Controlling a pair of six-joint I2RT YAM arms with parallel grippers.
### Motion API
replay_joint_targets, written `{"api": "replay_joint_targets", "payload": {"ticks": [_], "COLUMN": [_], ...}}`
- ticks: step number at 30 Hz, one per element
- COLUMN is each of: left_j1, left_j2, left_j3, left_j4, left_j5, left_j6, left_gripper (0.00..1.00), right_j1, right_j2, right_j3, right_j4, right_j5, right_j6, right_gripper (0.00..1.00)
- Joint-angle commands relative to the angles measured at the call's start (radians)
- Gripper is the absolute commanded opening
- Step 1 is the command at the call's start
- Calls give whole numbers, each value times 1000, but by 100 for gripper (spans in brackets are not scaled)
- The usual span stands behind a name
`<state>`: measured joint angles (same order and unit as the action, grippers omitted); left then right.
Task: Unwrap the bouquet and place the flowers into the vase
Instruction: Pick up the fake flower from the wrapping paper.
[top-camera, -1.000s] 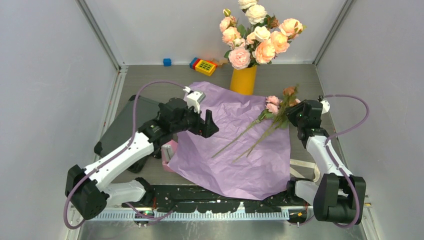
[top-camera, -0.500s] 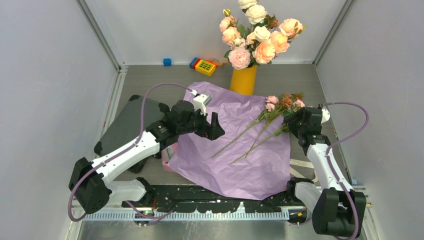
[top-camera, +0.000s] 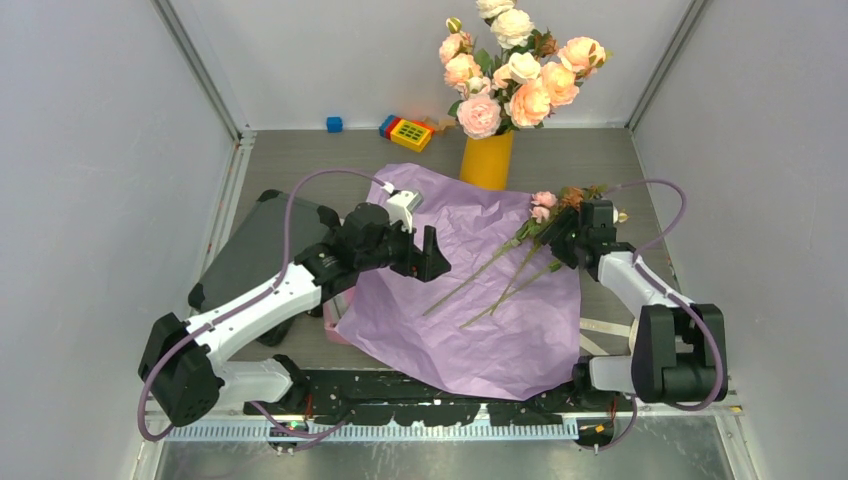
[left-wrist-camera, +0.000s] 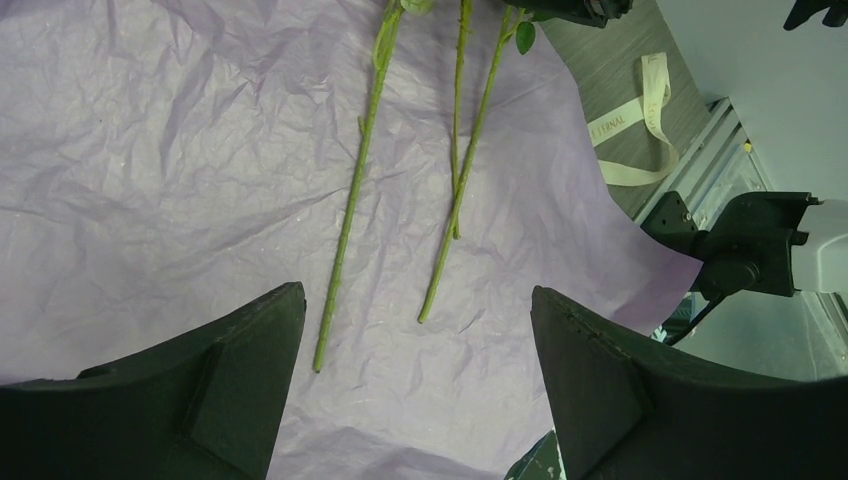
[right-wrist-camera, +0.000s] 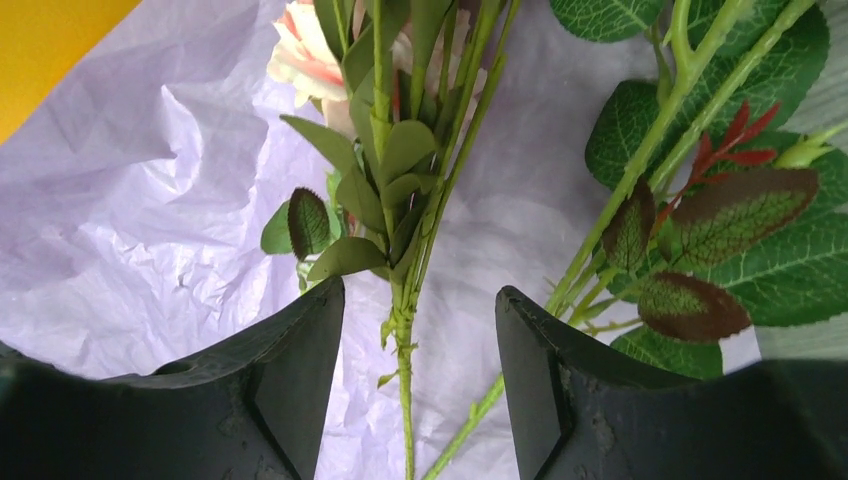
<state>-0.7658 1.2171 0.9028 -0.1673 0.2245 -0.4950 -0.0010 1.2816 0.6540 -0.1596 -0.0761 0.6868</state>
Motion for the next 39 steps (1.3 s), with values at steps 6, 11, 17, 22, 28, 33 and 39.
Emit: {"api": "replay_joint_targets", "payload": {"ticks": [6,11,17,22,28,33,39], "left_j1": [-4,-4,-4,-4,-4,-4,-4], "left_j2": [-38,-48,-55,-65,-72,-78,-81], "left_j3": [-12,-14,-21,-22,-20,-19,-11], "left_j4": [20,9,-4,-15,-20,-25,-37], "left_j5": [-30,-42,-56,-65,-70,-77,-78], "left_j6": [-4,-2,-2,-1,0,0,5], "left_gripper": [86,86,86,86,86,86,87], "right_j1": [1,-10,-34,-54,-69,-73,-73], "right_j2": [109,180,226,256,302,289,226], "right_j3": [57,97,124,139,155,151,154], "right_j4": [150,217,253,274,301,308,269], "right_j5": [44,46,57,65,55,70,107], "right_j6": [-3,-6,-9,-18,-21,-17,-31], "right_gripper": [63,61,59,57,55,51,44]}}
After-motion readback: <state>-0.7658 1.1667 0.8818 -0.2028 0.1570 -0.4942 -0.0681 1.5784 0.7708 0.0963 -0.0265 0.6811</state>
